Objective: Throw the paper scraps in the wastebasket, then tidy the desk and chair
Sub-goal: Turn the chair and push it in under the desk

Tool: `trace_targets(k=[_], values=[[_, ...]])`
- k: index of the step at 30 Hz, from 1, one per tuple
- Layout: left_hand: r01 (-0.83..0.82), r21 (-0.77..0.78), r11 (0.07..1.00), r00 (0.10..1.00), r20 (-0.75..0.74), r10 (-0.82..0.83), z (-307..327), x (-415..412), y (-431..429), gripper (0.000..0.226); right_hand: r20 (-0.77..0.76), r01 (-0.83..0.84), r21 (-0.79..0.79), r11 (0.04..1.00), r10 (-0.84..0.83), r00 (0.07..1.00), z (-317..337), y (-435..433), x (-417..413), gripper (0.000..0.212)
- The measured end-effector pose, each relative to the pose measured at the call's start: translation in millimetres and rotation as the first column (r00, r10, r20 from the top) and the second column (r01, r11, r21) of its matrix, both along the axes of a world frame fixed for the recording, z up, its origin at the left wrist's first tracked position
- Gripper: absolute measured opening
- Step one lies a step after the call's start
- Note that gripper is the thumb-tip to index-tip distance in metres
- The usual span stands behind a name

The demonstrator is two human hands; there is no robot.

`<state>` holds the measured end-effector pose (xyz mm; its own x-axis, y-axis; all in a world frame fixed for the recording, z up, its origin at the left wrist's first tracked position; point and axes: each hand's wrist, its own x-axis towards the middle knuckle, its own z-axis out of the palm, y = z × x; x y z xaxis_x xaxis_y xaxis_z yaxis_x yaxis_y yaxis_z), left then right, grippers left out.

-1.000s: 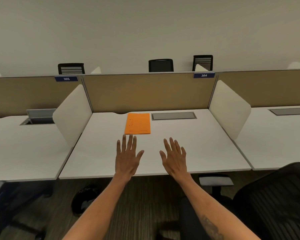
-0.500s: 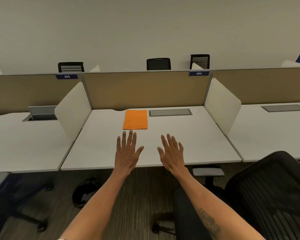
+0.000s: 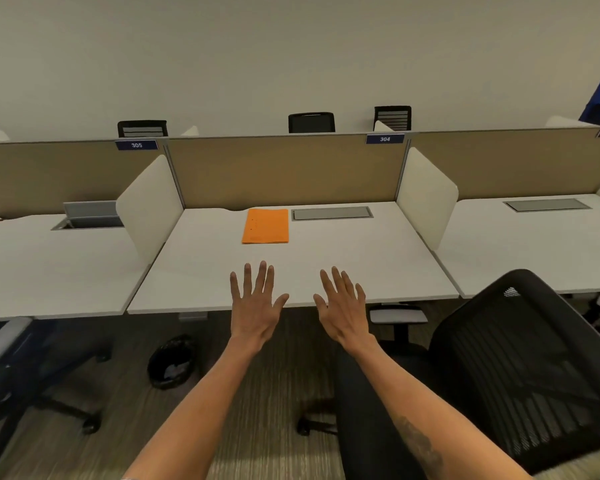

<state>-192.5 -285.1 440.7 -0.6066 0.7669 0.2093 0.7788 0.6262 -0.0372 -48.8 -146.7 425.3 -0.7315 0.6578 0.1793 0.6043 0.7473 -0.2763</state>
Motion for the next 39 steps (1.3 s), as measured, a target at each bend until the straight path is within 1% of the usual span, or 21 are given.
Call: trace_targets(k=[7, 10, 19, 28, 32, 39], values=[[-0.004, 0.023, 1.000, 1.000, 0.021, 0.003, -10.3, 80.1, -36.7, 0.079, 0.015, -0.006, 0.015, 1.000, 0.006, 1.000, -7.0, -35.4, 85.4, 0.062], [-0.013, 0.024, 1.000, 1.000, 0.023, 0.012, -9.7, 107.6, -46.3, 0.079, -0.006, -0.010, 0.018, 1.000, 0.010, 1.000, -5.2, -44.4, 115.1, 0.062], [0.002, 0.037, 0.999, 0.999, 0.044, -0.003, 0.0, 166.5, -36.5, 0.079, -0.055, 0.043, -0.011, 0.999, -0.043, 0.998, 5.9, -36.8, 180.8, 0.061], [0.017, 0.038, 0.999, 0.999, 0.041, -0.018, -5.5, 218.5, 15.6, 0.079, -0.078, 0.080, -0.024, 0.997, -0.081, 0.994, 12.4, 11.2, 237.7, 0.061], [-0.001, 0.053, 0.999, 0.998, 0.055, -0.002, -6.2, 248.2, 47.4, 0.079, -0.064, 0.057, -0.015, 0.998, -0.058, 0.996, 11.6, 44.6, 264.9, 0.061], [-0.038, 0.066, 0.997, 0.995, 0.097, 0.032, -16.5, 326.4, 115.1, 0.077, -0.023, 0.007, -0.008, 1.000, -0.007, 1.000, 9.7, 123.4, 326.7, 0.062]])
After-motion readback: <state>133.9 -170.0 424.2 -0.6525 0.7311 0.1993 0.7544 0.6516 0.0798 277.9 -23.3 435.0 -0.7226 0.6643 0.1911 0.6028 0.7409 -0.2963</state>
